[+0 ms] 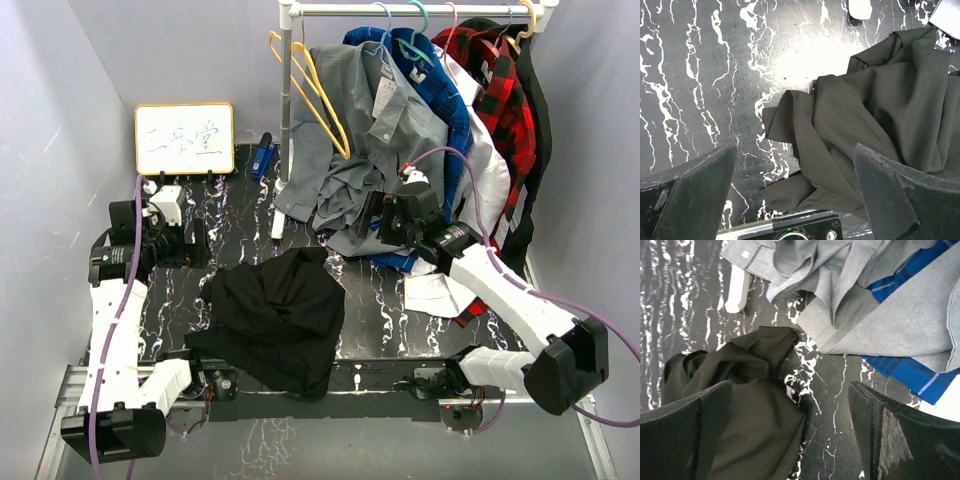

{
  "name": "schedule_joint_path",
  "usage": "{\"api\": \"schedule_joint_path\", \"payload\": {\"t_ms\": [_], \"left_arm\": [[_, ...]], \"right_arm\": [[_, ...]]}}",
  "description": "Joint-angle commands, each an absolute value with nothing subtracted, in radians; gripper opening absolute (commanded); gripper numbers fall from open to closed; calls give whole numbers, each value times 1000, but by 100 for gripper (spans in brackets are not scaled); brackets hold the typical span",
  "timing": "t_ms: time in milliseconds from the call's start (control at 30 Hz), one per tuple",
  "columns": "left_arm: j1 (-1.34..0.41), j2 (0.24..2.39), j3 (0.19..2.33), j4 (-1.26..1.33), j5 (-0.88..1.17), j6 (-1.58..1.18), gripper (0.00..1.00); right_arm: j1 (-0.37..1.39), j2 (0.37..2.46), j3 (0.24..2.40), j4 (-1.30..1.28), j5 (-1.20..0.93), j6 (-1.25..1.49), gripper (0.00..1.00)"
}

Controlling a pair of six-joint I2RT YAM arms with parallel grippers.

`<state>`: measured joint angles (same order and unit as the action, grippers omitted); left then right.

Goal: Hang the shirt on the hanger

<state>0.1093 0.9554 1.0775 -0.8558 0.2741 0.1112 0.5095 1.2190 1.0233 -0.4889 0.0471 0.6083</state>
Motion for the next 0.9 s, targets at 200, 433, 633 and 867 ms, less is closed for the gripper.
{"api": "schedule_joint_path", "payload": {"t_ms": [200, 433, 633, 867], "left_arm": [[115, 902, 1066, -836, 262, 102, 98], [119, 926, 1065, -836, 263, 102, 98], [119, 971, 1113, -940, 478, 254, 98], [57, 1141, 1265, -1331, 618, 680, 98]], "right_arm": [[509, 1019, 931, -328, -168, 528, 98], [509, 937, 821, -260, -286, 491, 98], [619, 984, 828, -296, -376, 377, 98], [924, 1081, 880, -340, -147, 299, 98]]}}
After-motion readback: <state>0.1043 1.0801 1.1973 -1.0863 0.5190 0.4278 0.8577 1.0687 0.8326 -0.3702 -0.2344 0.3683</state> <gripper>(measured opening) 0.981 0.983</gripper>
